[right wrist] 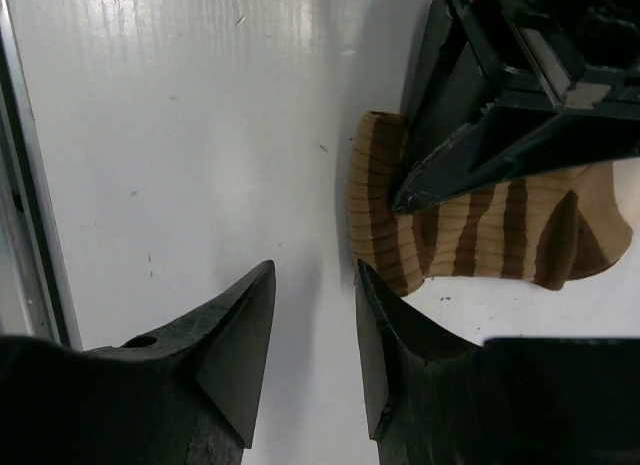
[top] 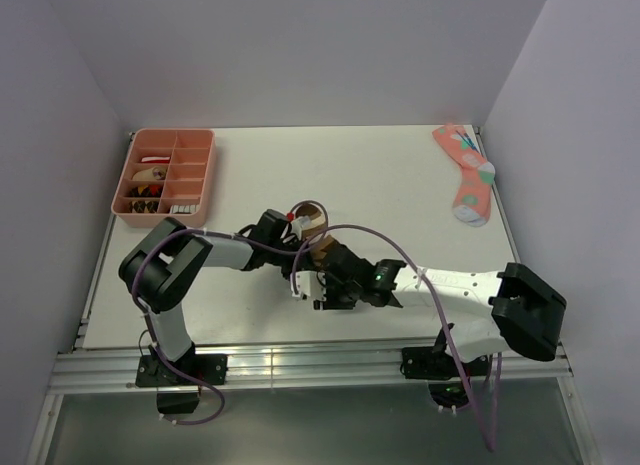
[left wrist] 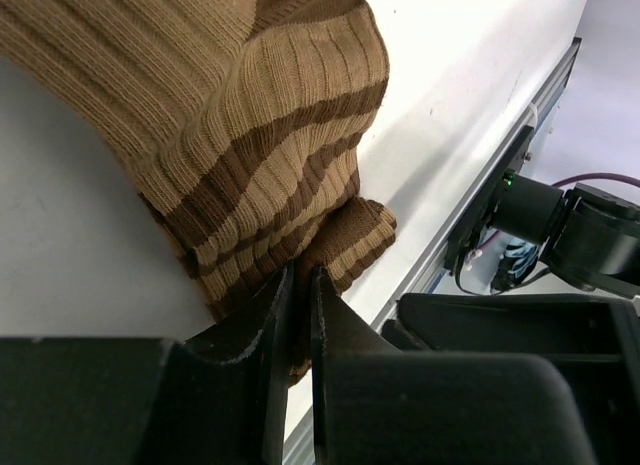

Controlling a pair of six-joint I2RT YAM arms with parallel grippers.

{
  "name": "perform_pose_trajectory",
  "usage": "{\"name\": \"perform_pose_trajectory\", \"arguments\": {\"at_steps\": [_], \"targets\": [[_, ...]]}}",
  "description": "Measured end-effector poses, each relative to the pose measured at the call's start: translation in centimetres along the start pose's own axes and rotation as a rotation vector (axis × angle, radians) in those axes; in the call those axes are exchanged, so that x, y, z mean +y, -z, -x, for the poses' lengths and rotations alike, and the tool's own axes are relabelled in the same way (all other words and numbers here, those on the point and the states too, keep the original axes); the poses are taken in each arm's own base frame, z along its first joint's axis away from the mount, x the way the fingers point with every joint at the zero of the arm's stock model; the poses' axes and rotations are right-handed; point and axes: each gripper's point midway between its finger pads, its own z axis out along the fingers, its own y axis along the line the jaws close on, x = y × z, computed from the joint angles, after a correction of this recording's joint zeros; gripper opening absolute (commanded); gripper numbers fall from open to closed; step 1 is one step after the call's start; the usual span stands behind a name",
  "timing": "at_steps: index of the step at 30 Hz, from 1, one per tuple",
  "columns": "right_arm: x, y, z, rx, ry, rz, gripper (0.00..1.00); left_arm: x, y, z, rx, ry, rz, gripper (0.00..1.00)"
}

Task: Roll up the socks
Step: Roll the sock at the center of the board.

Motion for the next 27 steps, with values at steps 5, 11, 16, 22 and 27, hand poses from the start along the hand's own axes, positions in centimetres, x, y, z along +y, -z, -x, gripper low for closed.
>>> {"name": "perform_pose_trajectory", "arguments": {"at_steps": [5,11,16,22,27], "targets": [[0.1,-1.0,0.1,0.021,0.046,-0.015,0.44,0.0,0.1,-0.5,0.014,0.008,-0.008,0.0],[0.1,-2.2,-0.4,0.058,0.096,-0.026,0.41,0.1,0.2,-0.9,0.025,0.013,-0.013,0.0],[0.4,-3.0,-0.6,0.085,0.141,-0.028,0.38,0.1,0.2,-1.0,0.026,0.013,-0.016,0.0],[0.1,-3.3,-0.7,0.1,0.162,-0.053,0.37,0.2,0.2,-1.0,0.024,0.01,-0.019,0.0],[-0.1,-3.3,-0.6,0.103,0.172,-0.066,0.37,0.2,0.2,-1.0,0.023,0.01,-0.021,0.0]]}}
